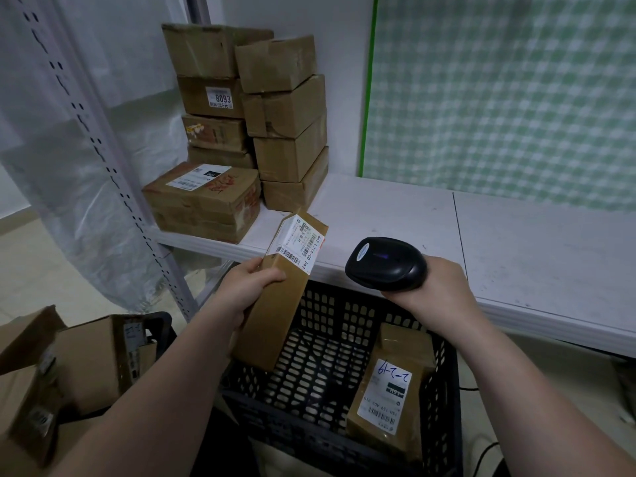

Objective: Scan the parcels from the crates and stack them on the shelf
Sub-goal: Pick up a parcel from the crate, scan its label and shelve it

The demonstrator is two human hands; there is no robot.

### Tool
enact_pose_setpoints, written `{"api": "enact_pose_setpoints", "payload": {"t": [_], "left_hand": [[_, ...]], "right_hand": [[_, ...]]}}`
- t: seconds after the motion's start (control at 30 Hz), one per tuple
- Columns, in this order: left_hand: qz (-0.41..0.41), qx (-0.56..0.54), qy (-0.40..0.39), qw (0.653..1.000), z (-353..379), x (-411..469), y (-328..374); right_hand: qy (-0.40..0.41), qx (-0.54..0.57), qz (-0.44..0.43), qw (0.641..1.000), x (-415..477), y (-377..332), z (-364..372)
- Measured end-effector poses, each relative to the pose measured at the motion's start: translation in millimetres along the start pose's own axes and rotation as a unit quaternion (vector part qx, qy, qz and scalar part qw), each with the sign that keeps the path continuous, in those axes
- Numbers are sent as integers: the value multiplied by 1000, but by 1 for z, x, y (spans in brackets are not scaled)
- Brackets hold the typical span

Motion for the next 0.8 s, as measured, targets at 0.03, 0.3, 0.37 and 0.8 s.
{"api": "enact_pose_setpoints", "payload": {"t": [0.03,0.3,0.37,0.8], "left_hand": [[-2,-4,3,1000,-1,1,-1],[-28,-18,0,999,-2,-2,-2],[-26,-42,-11,999,3,-6,5],[61,-141,-92,984,24,-35,121]], "right_hand": [[-1,-1,0,1000,0,0,0],[20,61,18,998,0,1,-1],[31,134,41,990,1,5,4],[-5,478,53,877,50,-62,17]]}}
Point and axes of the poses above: each hand's wrist, its own x-axis towards the middle knuckle, its own z-axis out of the palm, y = z × x, the point moved 7 cm from there along x, towards the middle knuckle, and after that the axes turned 9 degrees about -z, right-handed, at the moved point
